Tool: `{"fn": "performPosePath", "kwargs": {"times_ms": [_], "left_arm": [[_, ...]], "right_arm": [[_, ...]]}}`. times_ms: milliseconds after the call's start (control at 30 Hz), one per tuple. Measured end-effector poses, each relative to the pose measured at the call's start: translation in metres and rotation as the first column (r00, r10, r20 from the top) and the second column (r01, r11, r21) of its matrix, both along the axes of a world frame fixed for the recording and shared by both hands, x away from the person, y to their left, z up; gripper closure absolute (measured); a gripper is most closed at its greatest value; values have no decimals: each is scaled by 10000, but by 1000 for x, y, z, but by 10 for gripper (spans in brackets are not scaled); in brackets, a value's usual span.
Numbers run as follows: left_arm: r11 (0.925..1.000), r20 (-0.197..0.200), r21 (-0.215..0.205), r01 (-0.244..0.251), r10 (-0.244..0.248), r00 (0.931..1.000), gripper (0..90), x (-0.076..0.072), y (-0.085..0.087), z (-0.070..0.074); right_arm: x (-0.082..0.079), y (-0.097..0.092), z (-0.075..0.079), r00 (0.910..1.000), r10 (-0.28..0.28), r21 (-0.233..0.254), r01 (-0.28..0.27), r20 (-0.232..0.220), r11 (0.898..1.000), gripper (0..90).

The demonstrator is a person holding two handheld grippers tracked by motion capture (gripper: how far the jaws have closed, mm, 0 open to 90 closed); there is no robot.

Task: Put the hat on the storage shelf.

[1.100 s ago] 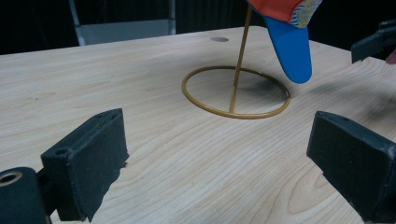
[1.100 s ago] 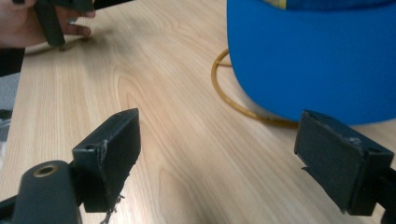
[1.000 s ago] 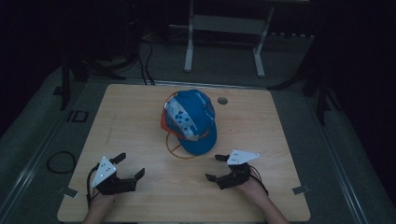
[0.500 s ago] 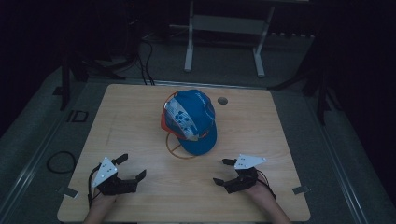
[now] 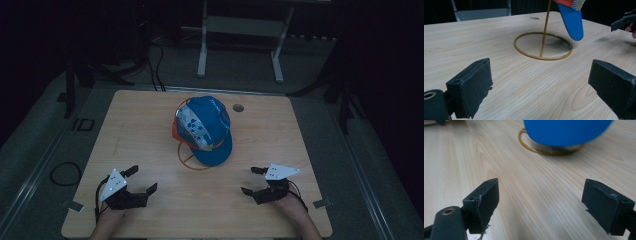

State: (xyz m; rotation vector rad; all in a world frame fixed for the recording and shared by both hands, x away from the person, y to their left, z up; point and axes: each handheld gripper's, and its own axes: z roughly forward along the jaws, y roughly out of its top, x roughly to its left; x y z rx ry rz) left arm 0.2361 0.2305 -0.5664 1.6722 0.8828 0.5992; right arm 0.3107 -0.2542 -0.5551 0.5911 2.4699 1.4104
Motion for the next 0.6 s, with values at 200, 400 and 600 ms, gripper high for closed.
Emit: {"fn": "performPosePath", "kwargs": {"times_ms": [200, 400, 600], "left_arm": [[10000, -23, -44, -20, 20, 10000, 54, 0, 0, 0], [10000, -32, -57, 3, -3, 10000, 54, 0, 0, 0], [10000, -30, 18, 54, -54, 10000, 54, -1, -1, 0]], "right_arm": [[5, -19, -1, 9992, -394, 286, 396, -69, 9988, 143], [9, -28, -3, 9978, -636, 446, 644, -185, 9969, 143], [11, -29, -6, 9959, -834, 475, 851, -357, 9952, 143]]}}
